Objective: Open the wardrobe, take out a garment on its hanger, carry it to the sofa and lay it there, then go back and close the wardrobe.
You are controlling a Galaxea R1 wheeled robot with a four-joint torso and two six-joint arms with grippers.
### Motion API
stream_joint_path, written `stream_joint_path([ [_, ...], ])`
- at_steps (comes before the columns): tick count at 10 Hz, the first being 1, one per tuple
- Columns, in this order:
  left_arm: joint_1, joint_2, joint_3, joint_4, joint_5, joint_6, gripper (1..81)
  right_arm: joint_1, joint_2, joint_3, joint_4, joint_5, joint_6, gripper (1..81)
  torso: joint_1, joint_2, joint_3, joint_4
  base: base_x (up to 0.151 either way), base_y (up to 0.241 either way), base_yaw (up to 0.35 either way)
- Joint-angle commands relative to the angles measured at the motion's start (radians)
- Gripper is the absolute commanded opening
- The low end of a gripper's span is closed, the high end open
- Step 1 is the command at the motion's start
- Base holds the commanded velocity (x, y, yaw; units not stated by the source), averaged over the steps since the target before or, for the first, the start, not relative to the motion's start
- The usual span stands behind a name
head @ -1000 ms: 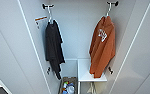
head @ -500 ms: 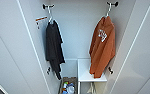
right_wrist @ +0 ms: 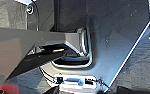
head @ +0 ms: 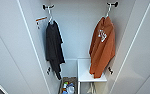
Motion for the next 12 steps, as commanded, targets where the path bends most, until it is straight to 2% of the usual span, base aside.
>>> stream_joint_path([
  [1, -0.008, 0.048, -0.077, -0.037, 0.162, -0.009, 81.1, 0.033, 0.016, -0.063, 0.011, -0.077, -0.007, 81.1, 0.000, 0.000, 0.000, 0.000, 0.000, 0.000, 0.000],
  [3, -0.009, 0.046, -0.080, -0.023, 0.156, 0.021, 81.1, 0.038, 0.047, -0.069, 0.011, -0.104, -0.014, 81.1, -0.001, 0.000, 0.000, 0.000, 0.000, 0.000, 0.000],
  [4, -0.008, 0.045, -0.074, -0.035, 0.153, 0.102, 81.1, 0.040, 0.059, -0.069, 0.017, -0.104, -0.043, 81.1, -0.001, 0.000, 0.000, 0.000, 0.000, 0.000, 0.000],
  [5, -0.009, 0.045, -0.074, -0.059, 0.145, 0.156, 81.1, 0.041, 0.059, -0.069, 0.053, -0.103, -0.095, 81.1, -0.001, 0.000, 0.000, 0.000, 0.000, 0.000, 0.000],
  [6, -0.012, 0.042, -0.074, -0.126, 0.134, 0.235, 81.1, 0.044, 0.053, -0.072, 0.169, -0.091, -0.205, 81.1, -0.001, 0.000, 0.000, 0.000, 0.000, 0.000, 0.000],
  [7, -0.014, 0.041, -0.074, -0.187, 0.133, 0.291, 81.1, 0.044, 0.047, -0.080, 0.280, -0.084, -0.287, 81.1, -0.001, 0.000, 0.000, 0.000, 0.000, 0.000, 0.000],
  [8, -0.018, 0.046, -0.074, -0.205, 0.134, 0.288, 81.1, 0.046, 0.049, -0.083, 0.350, -0.070, -0.315, 81.1, -0.001, 0.000, 0.000, 0.000, 0.000, 0.000, 0.000],
  [9, -0.023, 0.054, -0.080, -0.207, 0.134, 0.287, 81.1, 0.047, 0.047, -0.086, 0.365, -0.070, -0.315, 81.1, -0.001, 0.000, 0.000, 0.000, 0.000, 0.000, 0.000],
  [12, -0.061, 0.048, -0.120, -0.204, 0.142, 0.290, 81.1, 0.061, 0.049, -0.094, 0.350, -0.070, -0.327, 81.1, -0.001, 0.000, 0.000, 0.000, 0.000, 0.000, 0.000],
])
